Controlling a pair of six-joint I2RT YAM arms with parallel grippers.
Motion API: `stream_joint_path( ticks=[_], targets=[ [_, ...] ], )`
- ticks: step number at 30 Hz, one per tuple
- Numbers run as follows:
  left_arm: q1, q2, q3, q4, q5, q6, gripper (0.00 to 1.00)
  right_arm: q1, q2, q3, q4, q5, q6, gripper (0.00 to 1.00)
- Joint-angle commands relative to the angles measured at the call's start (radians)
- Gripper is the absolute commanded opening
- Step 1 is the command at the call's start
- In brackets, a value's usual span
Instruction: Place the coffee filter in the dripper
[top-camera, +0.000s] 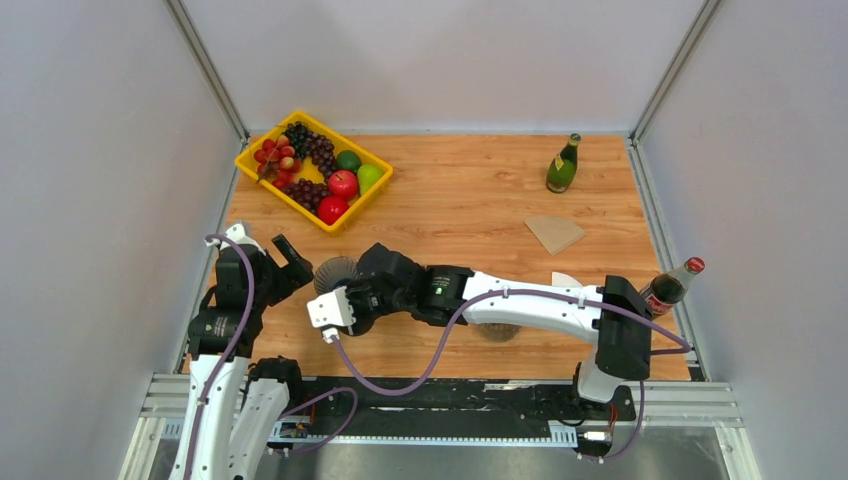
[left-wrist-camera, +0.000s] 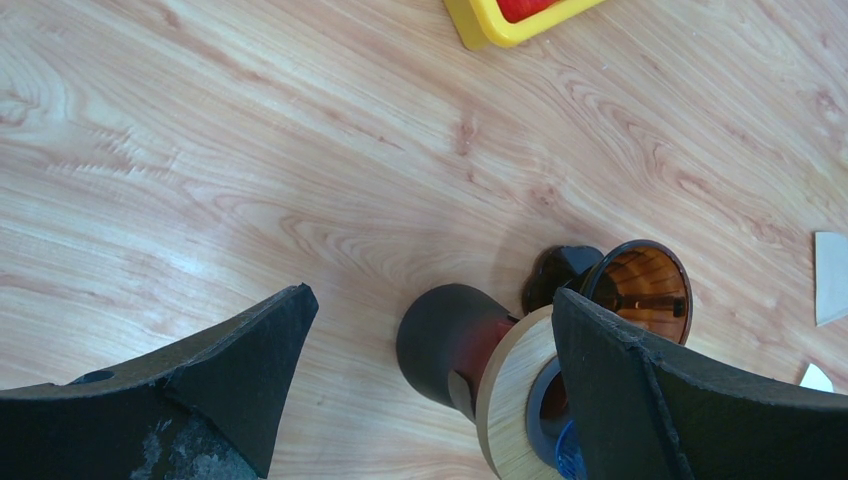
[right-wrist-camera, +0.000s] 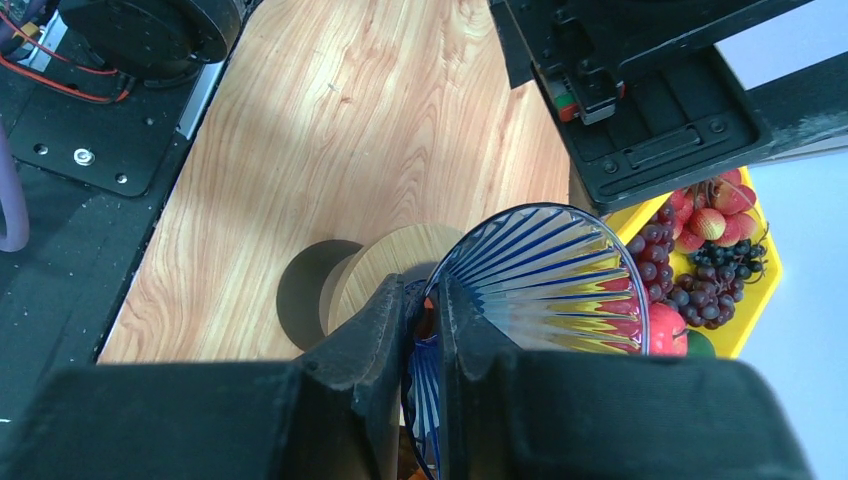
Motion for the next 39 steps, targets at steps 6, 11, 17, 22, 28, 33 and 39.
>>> stream_joint_path(
  ticks=[6,11,17,22,28,33,39],
  targets=[
    [-0.003,-0.011,0.02,-0.017,-0.031,-0.002,1.0,0.008,0.036,0.046,0.056,0.033,-0.036,0.0],
    [-0.003,-0.014,0.026,-0.026,-0.039,-0.004,1.0,0.008,0.053,0.038,0.055,0.054,-0.037,0.02],
    [-0.003,-0.018,0.033,-0.034,-0.043,-0.005,1.0,0.009,0.059,0.019,0.056,0.043,-0.026,0.02],
    [-0.003,-0.021,0.038,-0.04,-0.044,-0.006,1.0,0.01,0.057,-0.011,0.055,0.03,-0.001,0.01],
    [-0.003,-0.027,0.042,-0.048,-0.053,-0.004,1.0,0.017,0.066,-0.069,0.055,0.025,0.037,0.0],
    [-0.003,-0.031,0.035,-0.047,-0.053,-0.003,1.0,0.018,0.071,-0.113,0.049,0.038,0.079,0.0],
    [-0.002,-0.031,0.029,-0.046,-0.057,0.004,1.0,0.018,0.109,-0.127,-0.012,0.066,0.116,0.0]
  ],
)
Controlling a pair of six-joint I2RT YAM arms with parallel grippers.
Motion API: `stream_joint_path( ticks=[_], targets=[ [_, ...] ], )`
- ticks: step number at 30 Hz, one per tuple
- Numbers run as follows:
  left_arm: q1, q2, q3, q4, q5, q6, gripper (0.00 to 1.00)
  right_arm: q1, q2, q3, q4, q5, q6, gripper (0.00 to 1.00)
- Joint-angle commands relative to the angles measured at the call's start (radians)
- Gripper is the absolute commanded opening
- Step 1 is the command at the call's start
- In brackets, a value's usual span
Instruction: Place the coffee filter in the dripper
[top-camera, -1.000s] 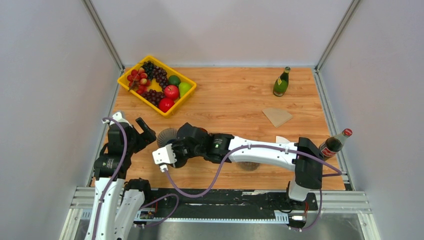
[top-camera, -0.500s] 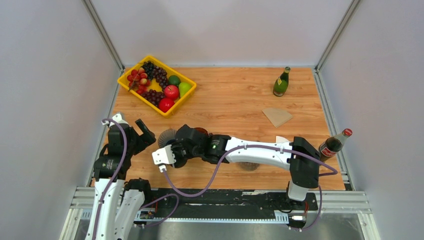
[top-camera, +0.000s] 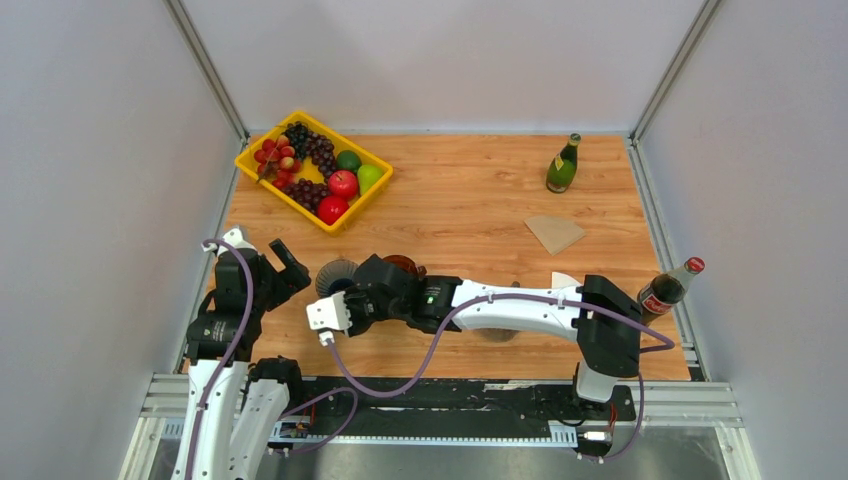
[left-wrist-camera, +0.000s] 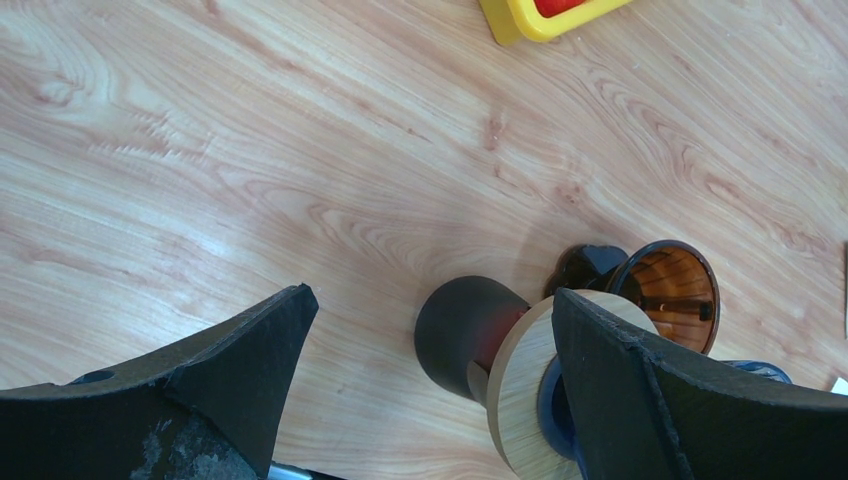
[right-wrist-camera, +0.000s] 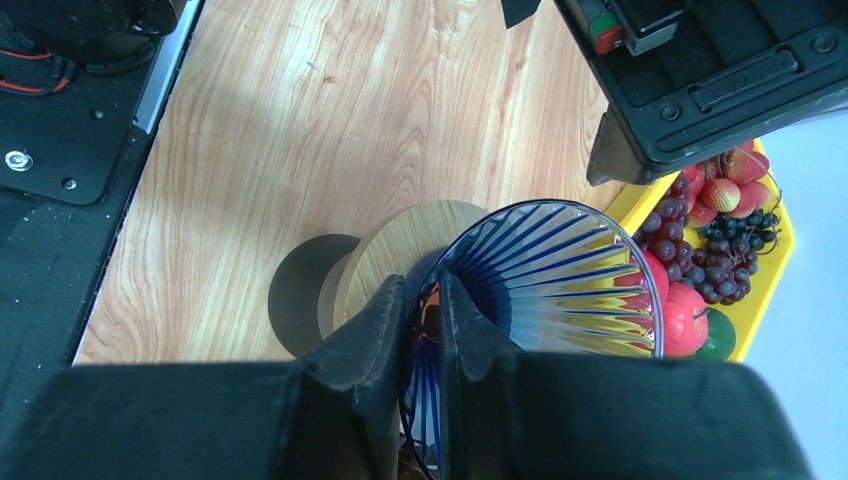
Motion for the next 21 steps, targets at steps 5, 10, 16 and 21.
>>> stream_joint_path(
  ticks=[5,10,16,21],
  targets=[
    [-0.003,-0.008,0.021,0.005,-0.024,0.005,1.0,0.011,0.072,-0.037,-0.232,0.047,0.106,0.0],
    [-0.003,-0.012,0.012,0.011,-0.023,0.007,1.0,0.011,0.083,-0.049,-0.288,-0.018,0.109,0.0],
    [-0.003,-0.017,0.005,0.016,-0.022,0.008,1.0,0.009,0.146,-0.003,-0.416,-0.065,0.099,0.0],
    [-0.003,-0.021,0.003,0.019,-0.02,0.012,1.0,0.009,0.184,0.039,-0.475,-0.079,0.084,0.0]
  ],
)
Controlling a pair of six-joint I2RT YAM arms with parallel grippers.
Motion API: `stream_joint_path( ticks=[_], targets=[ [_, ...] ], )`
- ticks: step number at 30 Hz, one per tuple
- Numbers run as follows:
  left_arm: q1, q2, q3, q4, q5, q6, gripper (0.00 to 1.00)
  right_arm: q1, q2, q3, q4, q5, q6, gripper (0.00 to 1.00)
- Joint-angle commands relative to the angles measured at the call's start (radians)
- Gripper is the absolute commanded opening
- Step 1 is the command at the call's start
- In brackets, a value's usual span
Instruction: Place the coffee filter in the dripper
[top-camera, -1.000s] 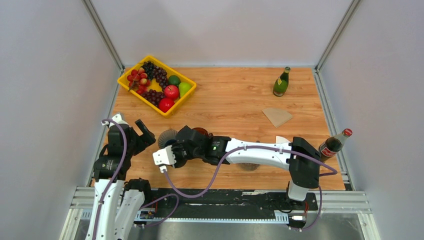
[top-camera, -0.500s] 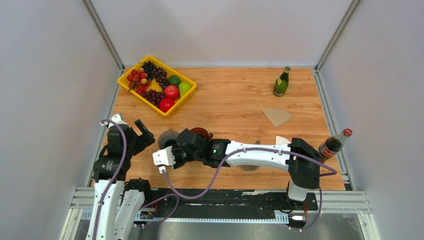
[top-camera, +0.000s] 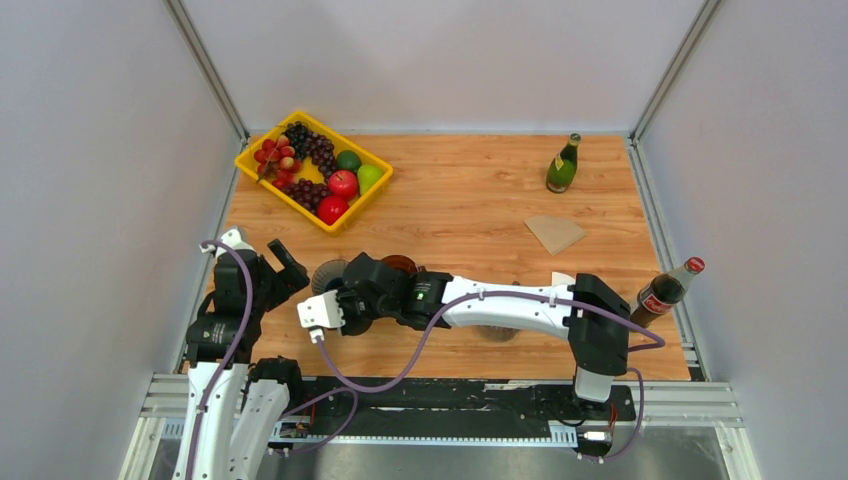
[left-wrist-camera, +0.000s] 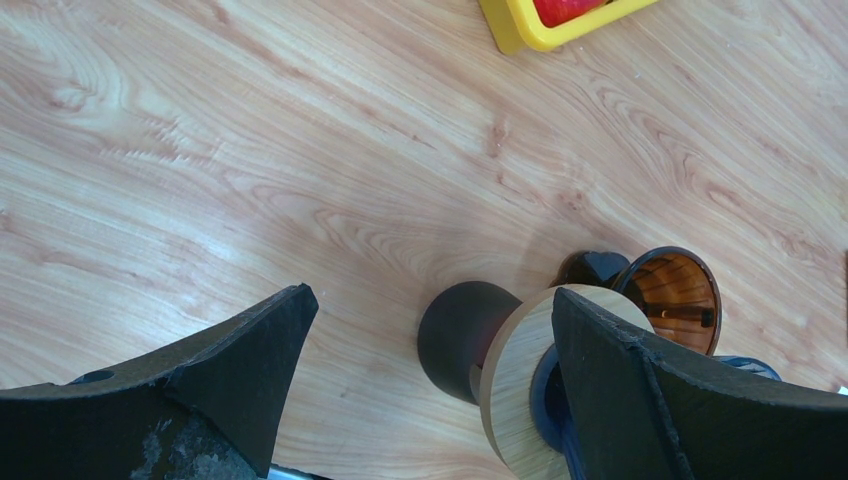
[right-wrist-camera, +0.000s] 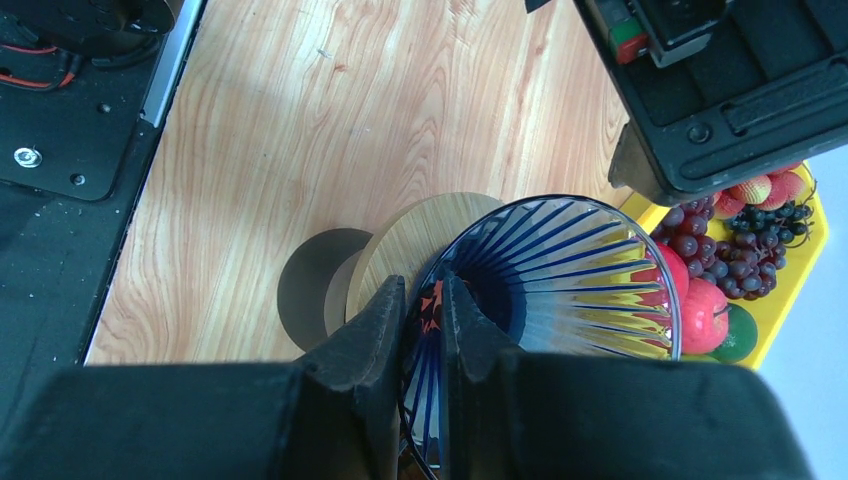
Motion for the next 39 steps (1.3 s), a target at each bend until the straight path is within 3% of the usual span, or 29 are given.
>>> stream_joint_path(
  ticks=[1,24,33,39],
  targets=[
    [-0.003,-0.012,0.003,0.017,-0.003,0.012,1.0,0.002,0.134,-0.042,-0.373,-0.098,0.064,0.0],
    [-0.003,-0.019,0.002,0.019,0.001,0.017,1.0,-0.025,0.181,-0.033,-0.548,-0.209,0.075,0.0],
    [-0.002,-0.008,0.027,0.019,0.007,0.034,1.0,-0.026,0.171,0.01,-0.572,-0.163,0.093,0.0],
    [-0.003,-0.005,0.072,0.04,0.008,0.046,1.0,-0.026,0.168,0.099,-0.571,-0.1,0.087,0.09]
  ],
)
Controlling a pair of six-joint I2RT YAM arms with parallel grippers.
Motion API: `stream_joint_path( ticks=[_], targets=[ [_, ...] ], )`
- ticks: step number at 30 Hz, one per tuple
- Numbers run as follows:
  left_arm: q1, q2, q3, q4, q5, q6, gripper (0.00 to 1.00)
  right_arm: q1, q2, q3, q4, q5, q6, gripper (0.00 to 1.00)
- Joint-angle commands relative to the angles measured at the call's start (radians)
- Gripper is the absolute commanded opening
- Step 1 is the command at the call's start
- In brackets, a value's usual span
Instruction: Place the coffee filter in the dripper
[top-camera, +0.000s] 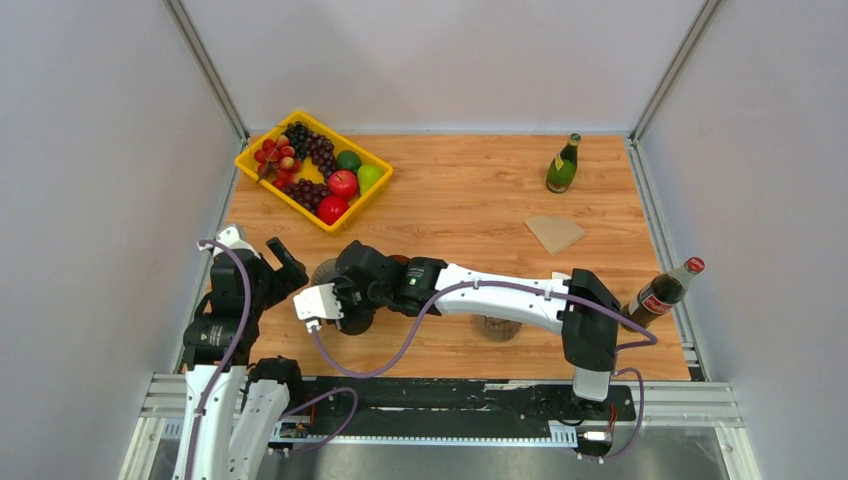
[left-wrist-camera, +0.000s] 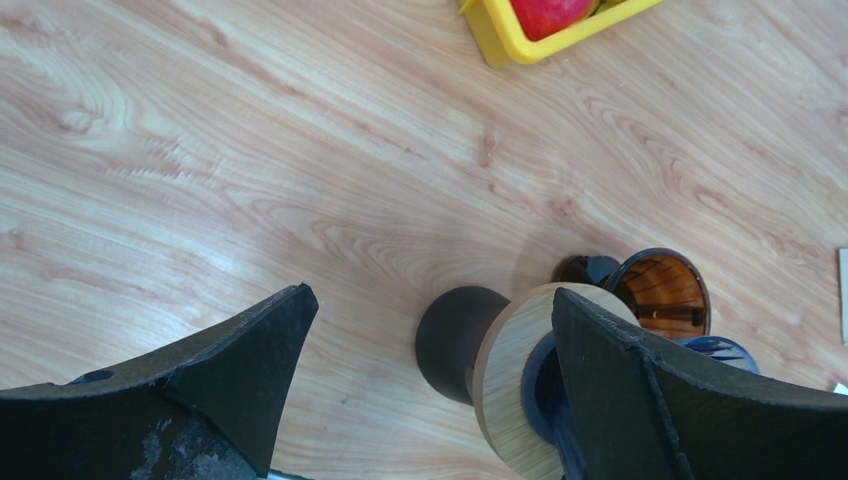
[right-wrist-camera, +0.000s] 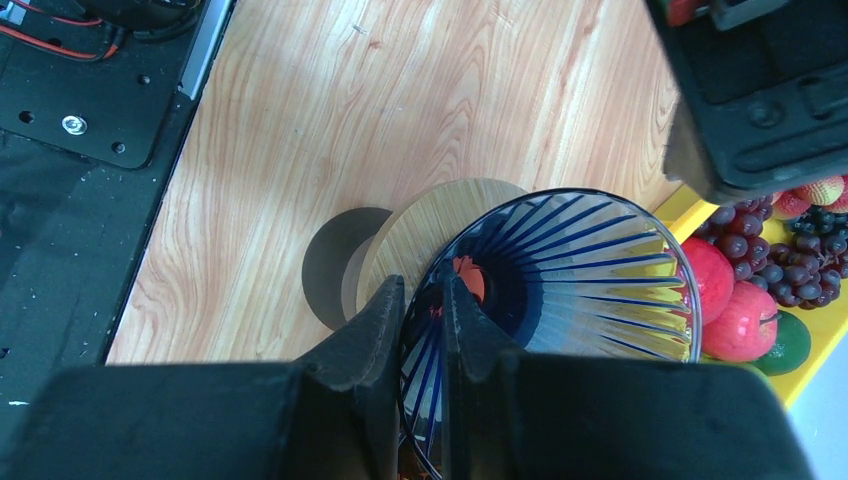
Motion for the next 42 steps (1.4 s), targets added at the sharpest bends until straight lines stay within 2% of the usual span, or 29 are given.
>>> stream_joint_path(
  ticks=[1,3,7,12,29,42],
  targets=[
    [-0.002,0.001,0.061,0.05,0.01,0.029,1.0,0.006,0.12,-0.023,-0.374,0.0,0.094,0.09],
    [-0.003,0.006,0.071,0.059,0.014,0.032,1.0,0.007,0.126,0.004,-0.373,0.025,0.097,0.1],
    [-0.002,0.028,0.101,0.053,0.02,0.043,1.0,0.006,0.112,0.024,-0.377,0.037,0.097,0.18],
    [-0.004,0.027,0.107,0.061,0.022,0.045,1.0,0.006,0.093,0.032,-0.374,0.045,0.101,0.33],
    [-0.003,0.03,0.118,0.068,0.032,0.043,1.0,0.006,0.093,0.179,-0.373,0.153,0.063,0.45],
    [-0.003,0.033,0.117,0.072,0.064,0.035,1.0,0.007,0.038,0.284,-0.364,0.084,0.048,0.59]
  ],
)
